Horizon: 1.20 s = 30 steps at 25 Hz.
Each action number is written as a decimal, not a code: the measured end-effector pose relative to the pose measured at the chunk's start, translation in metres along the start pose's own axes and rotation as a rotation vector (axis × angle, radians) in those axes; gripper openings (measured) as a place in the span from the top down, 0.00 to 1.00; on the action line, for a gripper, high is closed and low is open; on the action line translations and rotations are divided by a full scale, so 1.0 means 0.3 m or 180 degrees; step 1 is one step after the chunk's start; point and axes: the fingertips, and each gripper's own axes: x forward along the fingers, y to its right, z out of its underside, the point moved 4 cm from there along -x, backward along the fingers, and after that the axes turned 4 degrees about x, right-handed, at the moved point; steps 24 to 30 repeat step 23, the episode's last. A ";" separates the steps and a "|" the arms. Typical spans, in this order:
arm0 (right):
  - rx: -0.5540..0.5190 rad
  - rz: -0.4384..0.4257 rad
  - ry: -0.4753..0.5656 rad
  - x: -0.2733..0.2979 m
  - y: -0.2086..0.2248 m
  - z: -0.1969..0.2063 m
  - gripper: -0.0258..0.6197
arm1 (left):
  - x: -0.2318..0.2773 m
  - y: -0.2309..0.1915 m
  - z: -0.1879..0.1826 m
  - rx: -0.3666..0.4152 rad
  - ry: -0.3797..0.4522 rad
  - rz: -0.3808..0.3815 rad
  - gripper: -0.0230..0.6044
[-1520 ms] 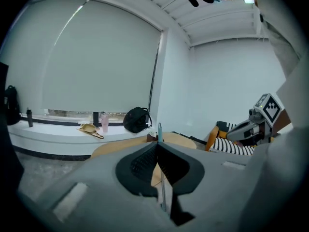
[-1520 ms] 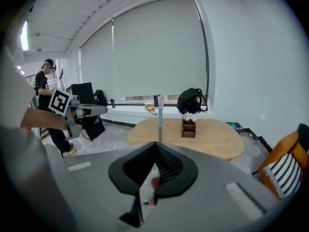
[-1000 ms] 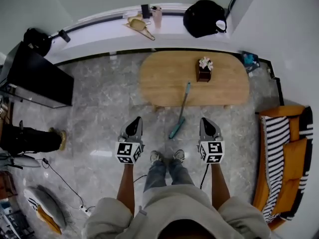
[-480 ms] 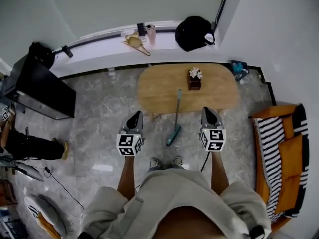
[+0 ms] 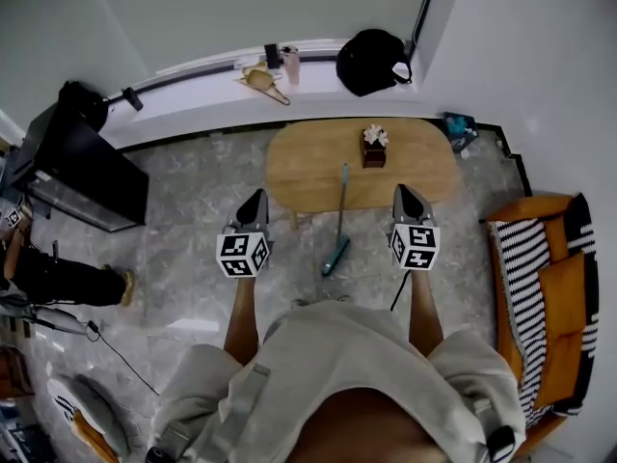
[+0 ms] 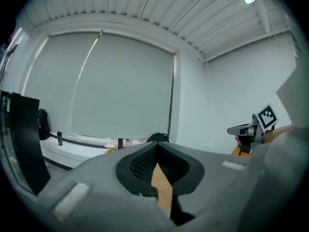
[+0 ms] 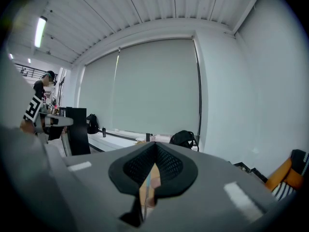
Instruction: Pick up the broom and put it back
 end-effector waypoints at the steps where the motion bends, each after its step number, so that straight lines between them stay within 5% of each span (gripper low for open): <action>1: 0.0012 0.0005 -0.0005 -0.002 0.000 0.001 0.96 | 0.002 0.001 0.000 -0.0002 -0.0008 0.0002 0.96; 30: 0.0071 0.0032 -0.0045 0.004 0.000 0.005 0.96 | 0.060 0.011 -0.023 0.0054 -0.0063 0.0092 0.96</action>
